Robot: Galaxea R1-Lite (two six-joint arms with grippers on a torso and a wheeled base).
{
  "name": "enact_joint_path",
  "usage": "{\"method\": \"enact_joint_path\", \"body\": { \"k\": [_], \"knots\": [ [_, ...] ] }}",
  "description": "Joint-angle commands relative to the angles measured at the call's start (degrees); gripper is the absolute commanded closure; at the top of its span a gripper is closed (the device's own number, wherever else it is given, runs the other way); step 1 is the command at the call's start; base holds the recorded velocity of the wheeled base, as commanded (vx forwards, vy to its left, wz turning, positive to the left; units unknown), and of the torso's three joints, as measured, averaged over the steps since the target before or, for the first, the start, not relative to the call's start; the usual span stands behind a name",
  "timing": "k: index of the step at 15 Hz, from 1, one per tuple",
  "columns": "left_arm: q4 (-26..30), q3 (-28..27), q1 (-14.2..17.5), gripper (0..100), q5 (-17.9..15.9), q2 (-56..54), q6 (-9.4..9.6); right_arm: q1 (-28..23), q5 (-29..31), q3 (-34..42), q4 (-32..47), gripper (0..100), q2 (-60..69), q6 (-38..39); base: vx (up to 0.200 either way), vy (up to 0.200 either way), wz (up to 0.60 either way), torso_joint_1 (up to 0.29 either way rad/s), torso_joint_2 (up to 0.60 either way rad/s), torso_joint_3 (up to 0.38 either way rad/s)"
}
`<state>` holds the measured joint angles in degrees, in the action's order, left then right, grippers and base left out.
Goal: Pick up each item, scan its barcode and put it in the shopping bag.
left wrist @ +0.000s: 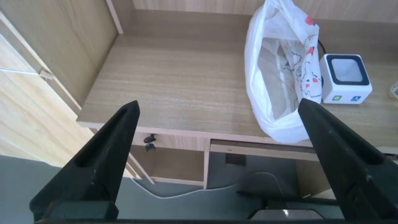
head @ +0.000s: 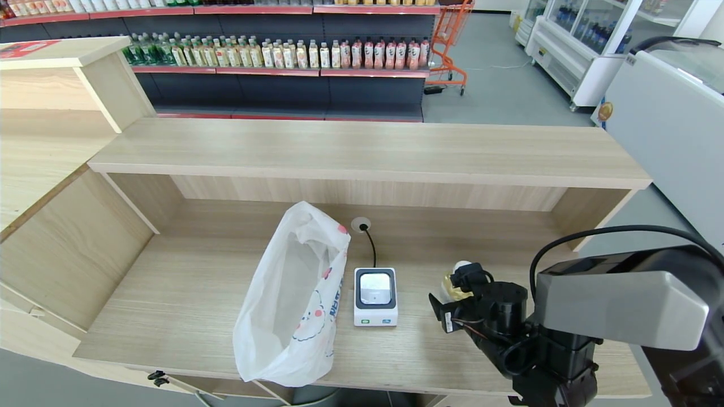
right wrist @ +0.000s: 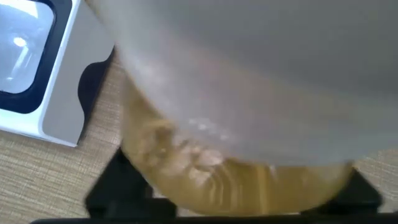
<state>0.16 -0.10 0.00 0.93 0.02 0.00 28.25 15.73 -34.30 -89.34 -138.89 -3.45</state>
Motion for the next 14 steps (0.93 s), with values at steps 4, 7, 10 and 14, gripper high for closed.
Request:
{"method": "enact_joint_path", "body": {
  "k": [4,7,10,14],
  "knots": [
    [0.0,0.0,0.0,0,0.0,0.0,0.0,-0.2,0.1,-0.2,0.0,100,-0.2,-0.5,0.0,0.0,0.0,0.0,0.0,0.0],
    [0.0,0.0,0.0,0,0.0,0.0,0.0,-0.2,0.3,-0.2,0.0,100,-0.9,-1.8,0.0,0.0,0.0,0.0,0.0,0.0],
    [0.0,0.0,0.0,0,0.0,0.0,0.0,-0.3,0.6,0.1,-0.1,100,-1.6,-3.1,0.0,0.0,0.0,0.0,0.0,0.0],
    [0.0,0.0,0.0,0,0.0,0.0,0.0,-2.7,-3.0,4.9,-0.7,100,1.0,0.1,0.0,0.0,0.0,0.0,0.0,0.0]
  ]
}}
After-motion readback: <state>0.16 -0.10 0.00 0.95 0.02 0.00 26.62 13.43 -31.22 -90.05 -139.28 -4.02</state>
